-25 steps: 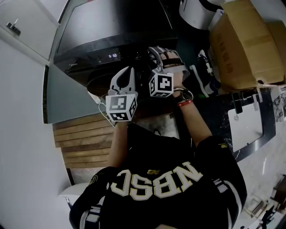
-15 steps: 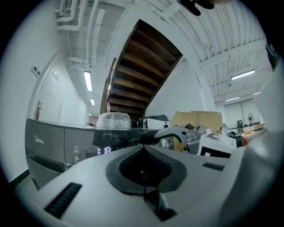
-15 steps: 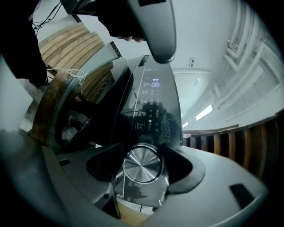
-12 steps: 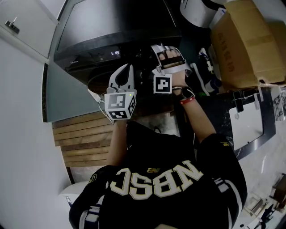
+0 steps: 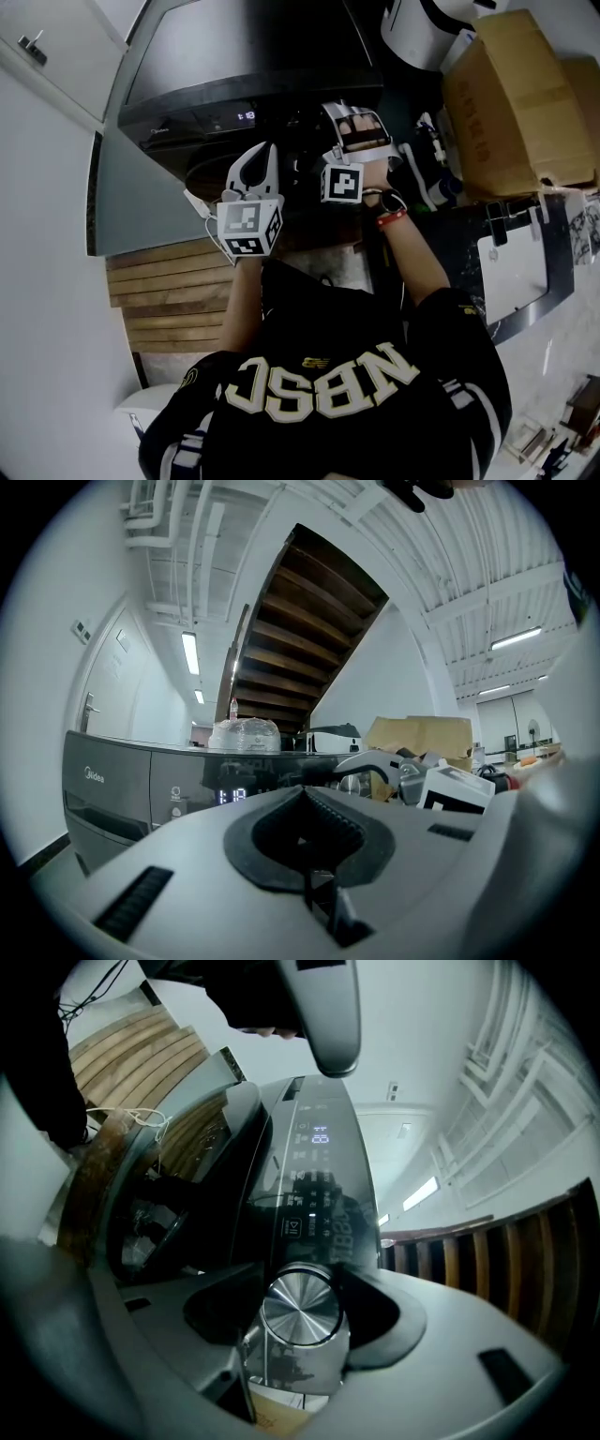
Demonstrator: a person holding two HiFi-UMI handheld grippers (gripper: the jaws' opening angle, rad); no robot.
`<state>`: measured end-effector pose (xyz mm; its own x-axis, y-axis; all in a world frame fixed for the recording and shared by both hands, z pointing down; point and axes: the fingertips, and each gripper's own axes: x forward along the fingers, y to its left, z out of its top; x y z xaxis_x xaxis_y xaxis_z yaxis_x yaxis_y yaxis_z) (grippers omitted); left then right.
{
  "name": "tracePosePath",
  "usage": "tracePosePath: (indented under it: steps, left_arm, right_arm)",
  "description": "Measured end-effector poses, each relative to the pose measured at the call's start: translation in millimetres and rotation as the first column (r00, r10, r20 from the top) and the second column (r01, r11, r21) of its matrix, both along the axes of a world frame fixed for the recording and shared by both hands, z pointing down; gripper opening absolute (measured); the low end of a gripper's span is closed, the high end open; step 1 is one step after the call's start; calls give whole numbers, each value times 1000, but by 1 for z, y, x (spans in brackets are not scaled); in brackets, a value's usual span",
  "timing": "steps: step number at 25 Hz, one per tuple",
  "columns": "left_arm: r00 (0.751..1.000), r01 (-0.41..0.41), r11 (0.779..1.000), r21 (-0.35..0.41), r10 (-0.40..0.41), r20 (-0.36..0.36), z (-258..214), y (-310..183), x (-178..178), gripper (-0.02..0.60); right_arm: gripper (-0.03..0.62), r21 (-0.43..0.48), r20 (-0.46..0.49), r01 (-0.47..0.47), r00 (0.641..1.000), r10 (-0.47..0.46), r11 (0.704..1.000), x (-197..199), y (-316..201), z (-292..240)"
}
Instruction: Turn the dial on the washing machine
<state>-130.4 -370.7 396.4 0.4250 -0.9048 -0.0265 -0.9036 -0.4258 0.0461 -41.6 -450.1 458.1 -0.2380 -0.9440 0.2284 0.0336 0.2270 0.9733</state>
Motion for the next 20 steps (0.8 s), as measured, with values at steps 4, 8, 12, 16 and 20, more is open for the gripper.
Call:
tracePosePath:
  steps: [4,8,12,16,20]
  left_arm:
    - [1000,0,1000,8,0,0,-4,0,0,15]
    - [1000,1,1000,11,-1,-2,-6,1,1,15]
    - [1000,4,1000,7,-4,-2,-5,3,0,15]
    - [1000,6,1000,5,-6,-2,-3,4,1,15]
    - [1000,10,1000,5,-10,-4,-3,5,1,15]
  right_arm:
    - [267,25,36,-9,999,8,1000,3,-4,-6]
    - [267,13,159,-25,987,23,1000,9,-8,-8]
    - [267,-51,336,-40,940,55,998,8,-6,-17]
    - [267,-53,377,-61,923,77,997,8,-8,-18]
    - [267,-54,382,-53,921,69,997,8,-8,-18]
